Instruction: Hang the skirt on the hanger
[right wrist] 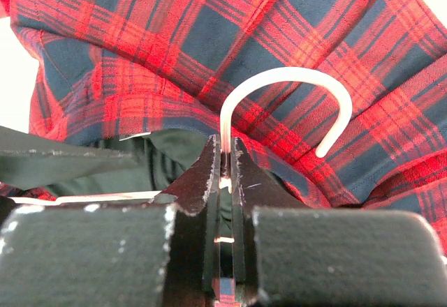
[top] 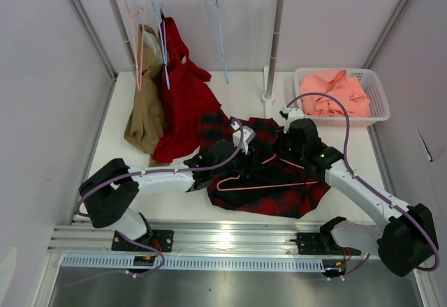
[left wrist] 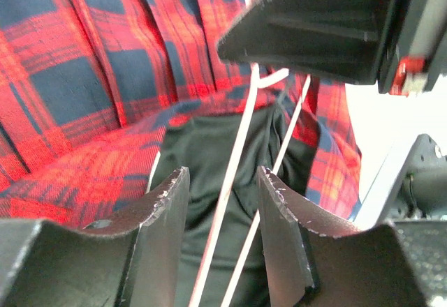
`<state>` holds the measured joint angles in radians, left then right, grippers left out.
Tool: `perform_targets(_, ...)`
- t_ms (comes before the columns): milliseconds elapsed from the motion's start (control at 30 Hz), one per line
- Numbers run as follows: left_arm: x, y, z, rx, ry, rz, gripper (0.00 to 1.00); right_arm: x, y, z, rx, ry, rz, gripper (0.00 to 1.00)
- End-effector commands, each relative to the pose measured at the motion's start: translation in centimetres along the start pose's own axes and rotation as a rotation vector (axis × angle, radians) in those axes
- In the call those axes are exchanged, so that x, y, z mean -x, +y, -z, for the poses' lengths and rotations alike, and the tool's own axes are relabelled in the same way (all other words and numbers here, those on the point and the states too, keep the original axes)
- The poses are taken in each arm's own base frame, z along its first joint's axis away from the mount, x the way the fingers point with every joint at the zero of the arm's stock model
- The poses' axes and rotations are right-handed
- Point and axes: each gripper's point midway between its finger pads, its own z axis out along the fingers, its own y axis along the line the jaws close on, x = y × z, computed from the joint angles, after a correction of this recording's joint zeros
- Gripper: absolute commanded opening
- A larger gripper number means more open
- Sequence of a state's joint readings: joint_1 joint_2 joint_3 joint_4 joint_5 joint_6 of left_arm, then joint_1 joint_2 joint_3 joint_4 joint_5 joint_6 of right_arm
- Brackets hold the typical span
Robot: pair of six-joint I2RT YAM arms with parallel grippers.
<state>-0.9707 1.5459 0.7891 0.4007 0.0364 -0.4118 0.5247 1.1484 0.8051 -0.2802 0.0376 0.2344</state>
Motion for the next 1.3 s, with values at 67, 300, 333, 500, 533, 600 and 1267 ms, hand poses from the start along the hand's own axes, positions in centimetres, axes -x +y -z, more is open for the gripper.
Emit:
perform_targets(67, -1.7, -1.1, 1.1, -0.095, 0.076, -0.052, 0.48, 0.6, 0.0, 0.4, -0.001, -0.038, -0.01, 0.0)
perform_targets(300, -2.8, -0.9, 0.7, -0.109, 0.131, -0.073, 0.42, 0.8, 0.2, 0.8, 0.011, -0.047, -0.015, 0.0)
perform_targets(333, -3.1, -1.0, 0.6, -0.116, 0.142, -0.076, 0.36, 0.8, 0.2, 0.9, 0.011, -0.047, -0.015, 0.0)
perform_targets(500, -3.4, -1.0, -0.2, -0.125, 0.176, -0.097, 0.16, 0.8, 0.3, 1.1, 0.017, -0.049, -0.021, 0.0)
perform_targets(533, -3.3, -0.9, -0.4, -0.122, 0.178, -0.104, 0.1, 0.9, 0.4, 1.2, 0.021, -0.052, -0.019, 0.0)
perform_targets(600, -3.5, -0.4, -0.7, -0.112, 0.188, -0.122, 0.0, 0.9, 0.6, 1.3, 0.032, -0.053, -0.018, 0.01)
perform_targets(1267, -3.5, -0.1, -0.5, -0.335, 0.163, -0.154, 0.0, 2.2, -0.8, 1.1, 0.237, -0.078, -0.105, 0.76)
